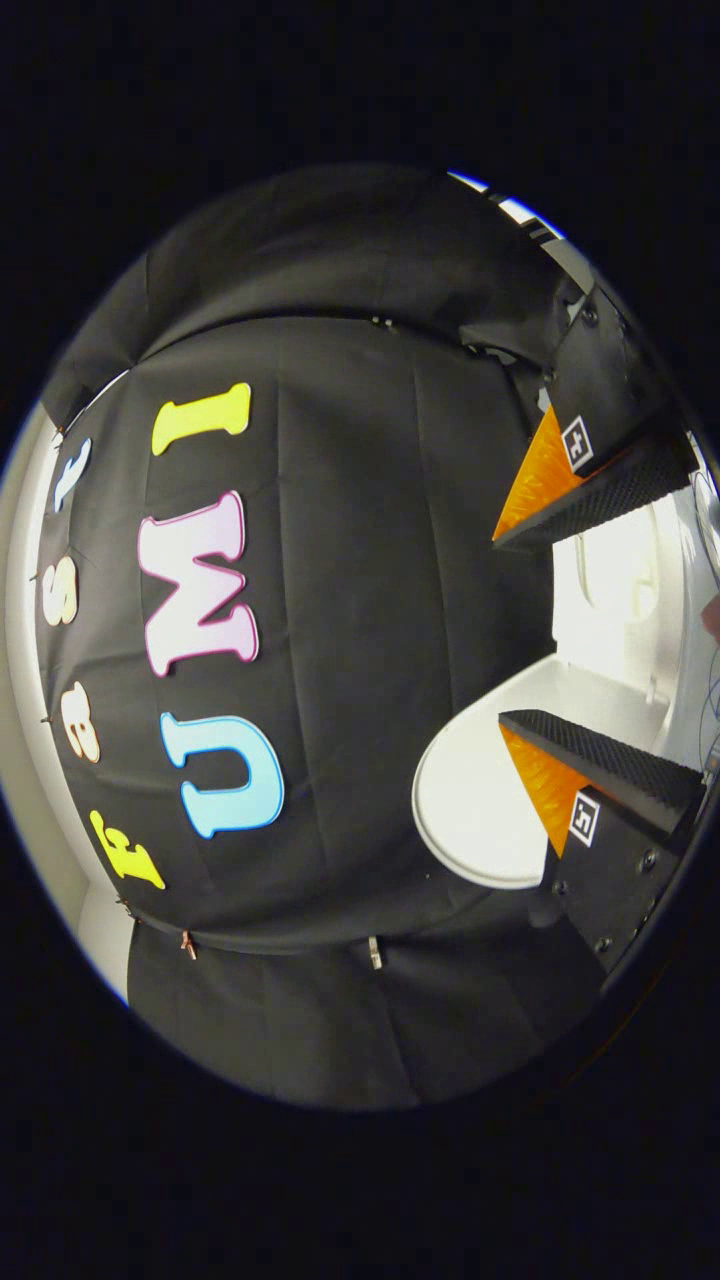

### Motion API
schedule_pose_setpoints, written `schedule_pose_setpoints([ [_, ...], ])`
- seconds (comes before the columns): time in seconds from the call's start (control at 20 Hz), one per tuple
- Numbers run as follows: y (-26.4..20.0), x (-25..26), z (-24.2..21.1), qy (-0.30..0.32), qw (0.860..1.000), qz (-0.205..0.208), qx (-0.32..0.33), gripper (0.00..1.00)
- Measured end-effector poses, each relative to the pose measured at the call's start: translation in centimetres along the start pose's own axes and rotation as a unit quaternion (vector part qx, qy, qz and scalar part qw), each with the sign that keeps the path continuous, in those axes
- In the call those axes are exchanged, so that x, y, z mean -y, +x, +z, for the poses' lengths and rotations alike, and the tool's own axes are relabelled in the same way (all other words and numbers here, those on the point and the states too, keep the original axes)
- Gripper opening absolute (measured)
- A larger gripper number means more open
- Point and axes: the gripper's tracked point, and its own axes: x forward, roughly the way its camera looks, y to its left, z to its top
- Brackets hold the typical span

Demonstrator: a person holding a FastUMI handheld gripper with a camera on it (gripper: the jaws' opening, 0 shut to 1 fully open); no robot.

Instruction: Open the toilet lid.

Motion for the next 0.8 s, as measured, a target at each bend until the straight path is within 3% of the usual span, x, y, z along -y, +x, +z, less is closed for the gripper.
schedule_pose_setpoints([
  [0.35, 1.0, 12.4, -5.6, 0.028, 0.998, -0.048, 0.014, 0.99],
  [0.8, 2.7, 20.8, -11.6, 0.025, 0.996, -0.086, 0.018, 0.99],
])
